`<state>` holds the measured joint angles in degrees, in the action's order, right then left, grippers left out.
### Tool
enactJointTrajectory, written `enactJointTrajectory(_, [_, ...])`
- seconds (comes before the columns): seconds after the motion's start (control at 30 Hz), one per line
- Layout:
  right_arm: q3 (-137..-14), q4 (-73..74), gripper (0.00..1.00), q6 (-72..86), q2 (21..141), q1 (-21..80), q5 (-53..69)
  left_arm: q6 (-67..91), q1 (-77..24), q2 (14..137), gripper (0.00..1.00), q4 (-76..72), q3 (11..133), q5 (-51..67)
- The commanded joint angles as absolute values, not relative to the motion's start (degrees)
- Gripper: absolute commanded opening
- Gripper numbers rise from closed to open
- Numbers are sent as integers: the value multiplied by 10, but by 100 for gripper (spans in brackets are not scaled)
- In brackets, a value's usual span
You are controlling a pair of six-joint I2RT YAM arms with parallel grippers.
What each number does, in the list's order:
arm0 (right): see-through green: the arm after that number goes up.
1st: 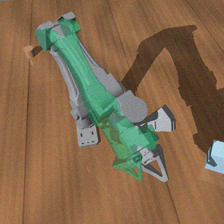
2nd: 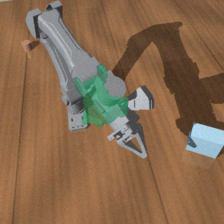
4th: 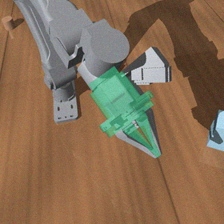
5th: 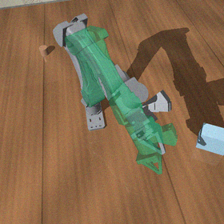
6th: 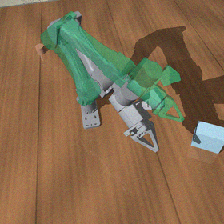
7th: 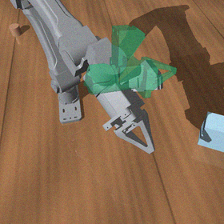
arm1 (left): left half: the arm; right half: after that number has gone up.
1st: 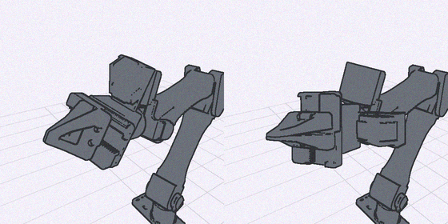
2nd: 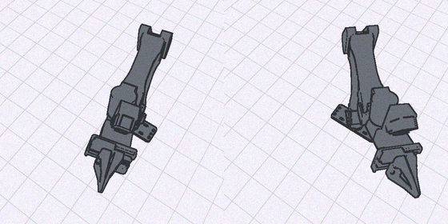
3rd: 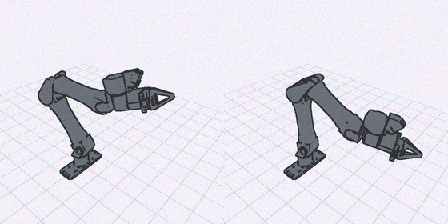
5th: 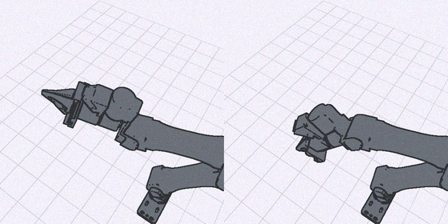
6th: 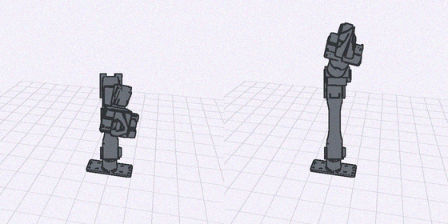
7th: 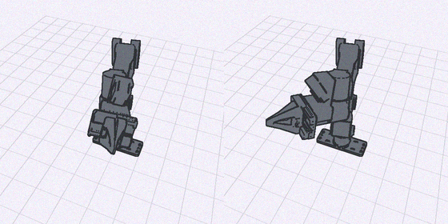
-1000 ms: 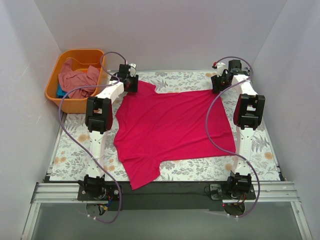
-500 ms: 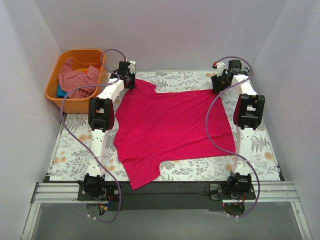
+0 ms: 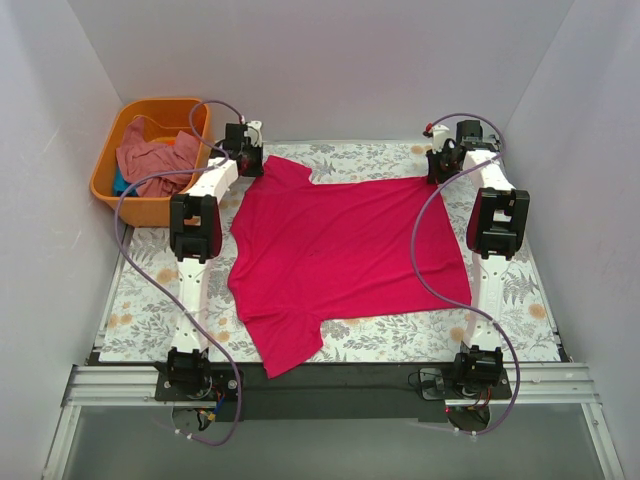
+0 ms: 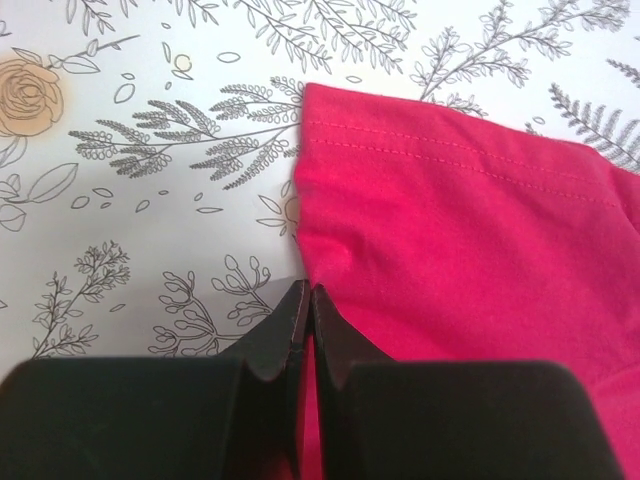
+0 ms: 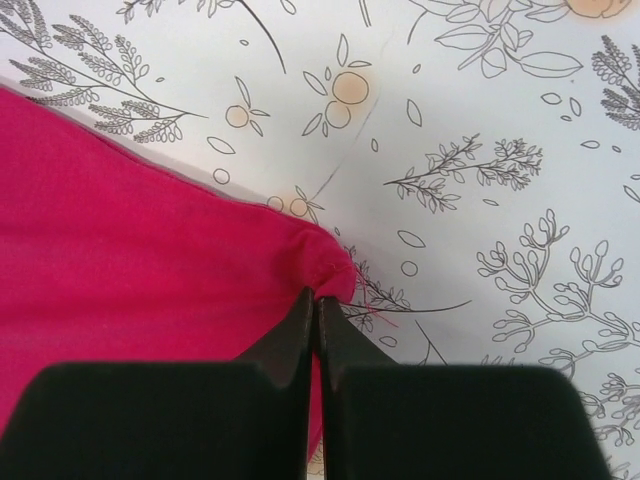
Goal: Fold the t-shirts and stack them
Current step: Fold the tshirt
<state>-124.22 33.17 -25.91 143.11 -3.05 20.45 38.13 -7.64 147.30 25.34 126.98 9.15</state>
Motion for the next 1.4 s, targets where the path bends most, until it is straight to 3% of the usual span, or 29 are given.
enactJointTrajectory(0.0, [-1232, 323, 1, -266, 1390, -34, 241, 371, -73, 1387, 0, 212, 1225, 143])
enactJointTrajectory(0.33, [-1224, 318, 1, -276, 1356, -42, 269, 352, -73, 1302, 0, 162, 1114, 163])
enactJointTrajectory(0.67, [-1209, 316, 1, -291, 1330, -46, 280, 342, -73, 1263, 0, 149, 1088, 163])
enactJointTrajectory(1.37, [-1087, 335, 1, -363, 1236, -63, 326, 337, -76, 1033, 0, 147, 813, 207])
